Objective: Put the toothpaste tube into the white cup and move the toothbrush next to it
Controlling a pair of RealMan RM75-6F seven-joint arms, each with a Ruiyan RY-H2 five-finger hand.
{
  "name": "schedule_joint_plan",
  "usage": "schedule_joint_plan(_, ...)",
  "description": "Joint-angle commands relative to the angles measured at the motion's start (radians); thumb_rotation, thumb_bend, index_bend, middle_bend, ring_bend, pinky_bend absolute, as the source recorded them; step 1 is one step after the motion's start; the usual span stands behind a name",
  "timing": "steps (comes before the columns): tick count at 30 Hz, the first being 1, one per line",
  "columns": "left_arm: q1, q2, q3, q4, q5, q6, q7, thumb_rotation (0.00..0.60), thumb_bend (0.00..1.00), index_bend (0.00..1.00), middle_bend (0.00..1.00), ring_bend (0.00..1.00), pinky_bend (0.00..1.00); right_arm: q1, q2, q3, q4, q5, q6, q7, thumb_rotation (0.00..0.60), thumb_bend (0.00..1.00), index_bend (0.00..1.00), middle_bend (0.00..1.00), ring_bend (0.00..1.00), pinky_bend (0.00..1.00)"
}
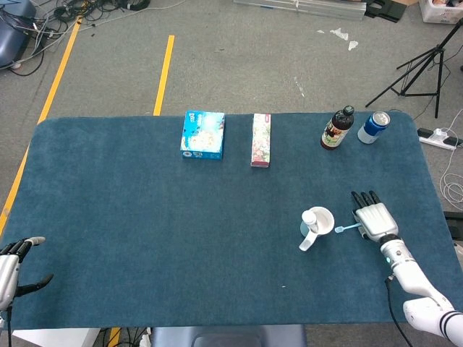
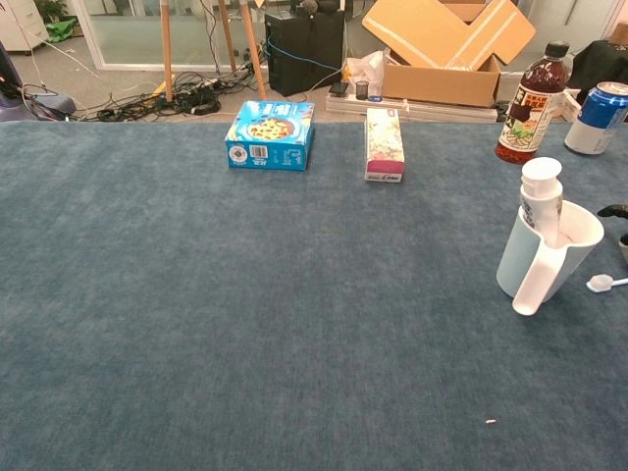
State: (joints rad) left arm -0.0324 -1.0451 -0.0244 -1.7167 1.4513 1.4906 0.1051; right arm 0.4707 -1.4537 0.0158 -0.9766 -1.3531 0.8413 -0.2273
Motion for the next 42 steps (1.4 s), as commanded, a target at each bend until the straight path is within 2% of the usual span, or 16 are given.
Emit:
schedule_joint_plan(1, 0.000, 0.000, 0.000, 0.000, 0.000, 0.000, 0.000, 0.600, 0.10, 0.28, 0.34, 0.35, 0.45, 0.000, 0.000, -0.001, -0.001, 0.000, 0.001, -0.001, 0.600, 0.34, 0.52, 0.00, 0.00, 0.00)
schedule_joint_plan(17, -0.001, 0.001, 0.000, 0.000, 0.000, -0.001, -0.001, 0.600, 0.10, 0.28, 0.34, 0.35, 0.45, 0.000, -0.006, -0.008, 0.002, 0.003, -0.005, -0.006, 0.600, 0.34, 0.52, 0.00, 0.00, 0.00)
schedule_joint_plan(25, 0.000, 0.000, 0.000, -0.001, 0.001, -0.001, -0.001, 0.600, 0.10, 0.28, 0.34, 0.35, 0.45, -0.004, -0.008, -0.010, 0.003, -0.006, 0.012, 0.014, 0.600, 0.35, 0.57, 0.00, 0.00, 0.00)
schedule_joint_plan(42, -0.002, 0.001, 0.002, -0.002, 0.001, -0.005, 0.000, 0.600, 0.10, 0.28, 0.34, 0.35, 0.45, -0.043, 0.088, 0.000, -0.122, -0.036, 0.130, 0.074, 0.600, 0.35, 0.59, 0.00, 0.00, 0.00)
